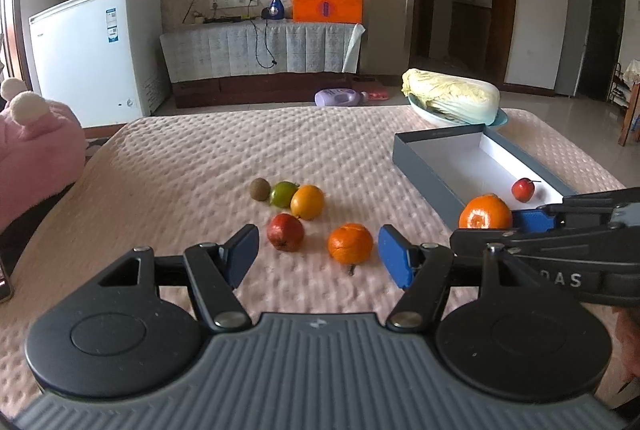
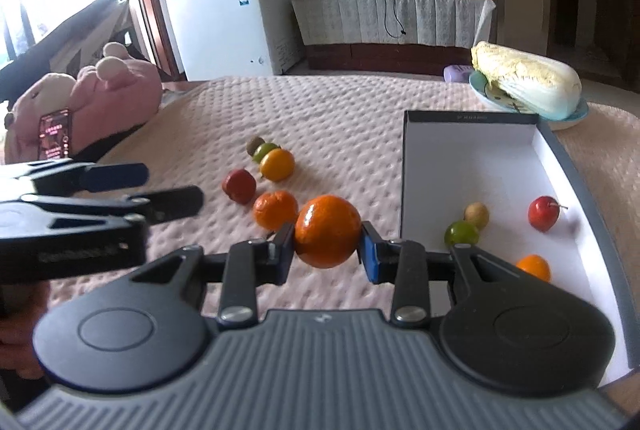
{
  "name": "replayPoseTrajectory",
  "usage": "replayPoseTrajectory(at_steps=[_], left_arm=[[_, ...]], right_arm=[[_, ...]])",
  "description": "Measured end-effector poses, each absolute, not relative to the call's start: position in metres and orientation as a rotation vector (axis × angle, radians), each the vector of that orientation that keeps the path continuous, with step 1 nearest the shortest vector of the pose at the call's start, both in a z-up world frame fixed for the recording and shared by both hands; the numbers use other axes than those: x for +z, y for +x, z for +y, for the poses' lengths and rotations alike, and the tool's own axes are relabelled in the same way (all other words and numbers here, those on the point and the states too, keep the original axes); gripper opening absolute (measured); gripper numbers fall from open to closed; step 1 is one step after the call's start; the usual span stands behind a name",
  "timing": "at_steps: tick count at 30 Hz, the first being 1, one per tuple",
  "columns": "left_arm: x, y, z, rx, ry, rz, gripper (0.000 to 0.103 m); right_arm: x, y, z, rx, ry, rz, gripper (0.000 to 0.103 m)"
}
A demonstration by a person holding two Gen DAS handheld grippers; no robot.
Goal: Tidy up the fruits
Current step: 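Grasp the stemmed tangerine with the left tool while the right tool holds the orange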
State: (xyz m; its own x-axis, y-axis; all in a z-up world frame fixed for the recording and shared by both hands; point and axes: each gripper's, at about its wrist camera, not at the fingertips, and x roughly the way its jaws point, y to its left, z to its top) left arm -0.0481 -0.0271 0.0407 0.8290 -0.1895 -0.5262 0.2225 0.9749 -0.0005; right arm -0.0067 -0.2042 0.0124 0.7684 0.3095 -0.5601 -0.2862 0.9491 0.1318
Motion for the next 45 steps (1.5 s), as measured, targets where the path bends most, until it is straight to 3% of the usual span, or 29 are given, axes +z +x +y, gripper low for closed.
replayPoseTrajectory(at_steps=[39,42,44,45], left_arm=[[-0.019,0.036,-0.088,-0.118,0.096,0.676,0.069],[-0.022,0.038,-0.089,-0.117,0.105,0.683,0.059],[-0.025,0.041,-0.089,-0.117,0.102,0.7,0.044],[-0.026,0.041,-0.089,-0.116,0.098,0.699,0.044]], right_arm=[[0.037,-0.04,-0.257,0.334,0.097,0.571,0.038],[0.036,-0.039,-0.256,0.335,0.1,0.573,0.038],[0.036,-0.039,-0.255,0.336,0.1,0.575,0.037],[0.035,-0.038,-0.254,0.337,0.099,0.576,0.037]])
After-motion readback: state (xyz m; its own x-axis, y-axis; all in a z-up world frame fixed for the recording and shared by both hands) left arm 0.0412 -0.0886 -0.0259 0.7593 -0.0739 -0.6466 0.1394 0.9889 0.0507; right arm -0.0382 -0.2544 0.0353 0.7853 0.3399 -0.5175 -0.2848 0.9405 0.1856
